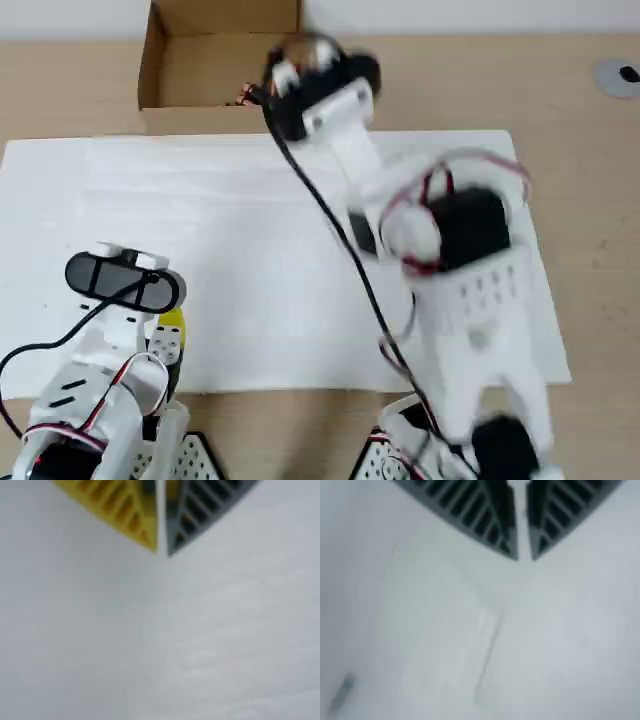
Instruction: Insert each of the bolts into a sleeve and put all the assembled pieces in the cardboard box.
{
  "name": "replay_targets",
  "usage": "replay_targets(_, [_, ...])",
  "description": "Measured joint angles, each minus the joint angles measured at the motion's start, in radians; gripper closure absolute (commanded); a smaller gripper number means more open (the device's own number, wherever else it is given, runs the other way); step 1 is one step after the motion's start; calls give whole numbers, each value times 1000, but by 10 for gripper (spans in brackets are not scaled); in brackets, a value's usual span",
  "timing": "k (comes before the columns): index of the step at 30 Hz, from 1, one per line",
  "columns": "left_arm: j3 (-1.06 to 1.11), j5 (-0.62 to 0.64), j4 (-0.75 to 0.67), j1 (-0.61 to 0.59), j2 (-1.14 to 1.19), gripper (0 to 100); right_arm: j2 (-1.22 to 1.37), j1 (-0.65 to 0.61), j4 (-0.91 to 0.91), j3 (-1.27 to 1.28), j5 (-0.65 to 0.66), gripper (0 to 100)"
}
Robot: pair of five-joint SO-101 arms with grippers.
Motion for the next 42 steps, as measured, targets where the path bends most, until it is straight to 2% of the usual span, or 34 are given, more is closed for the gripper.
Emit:
replay_targets(6, [41, -2, 0, 0, 2, 990, -310, 0, -31, 419, 0, 989])
replay_targets(15, [212, 0, -12, 0, 2, 990, -760, 0, -285, 921, 0, 989])
replay_targets(20, [276, 0, -41, 0, 2, 990, -1043, 0, -347, 1171, 0, 989])
replay_targets(25, [279, 2, -44, 0, 2, 990, -1312, 0, -350, 1286, 0, 989])
replay_targets(33, [370, 0, -78, 0, 2, 990, -1330, 0, -339, 1356, 75, 989])
replay_targets(35, [463, 2, -135, 0, 2, 991, -1330, 0, -339, 1395, 98, 989])
replay_targets(38, [594, -3, -304, 0, 3, 991, -1330, 0, -339, 1456, 109, 989])
replay_targets(42, [655, -8, -509, 0, 3, 991, -1330, 0, -339, 1516, 109, 989])
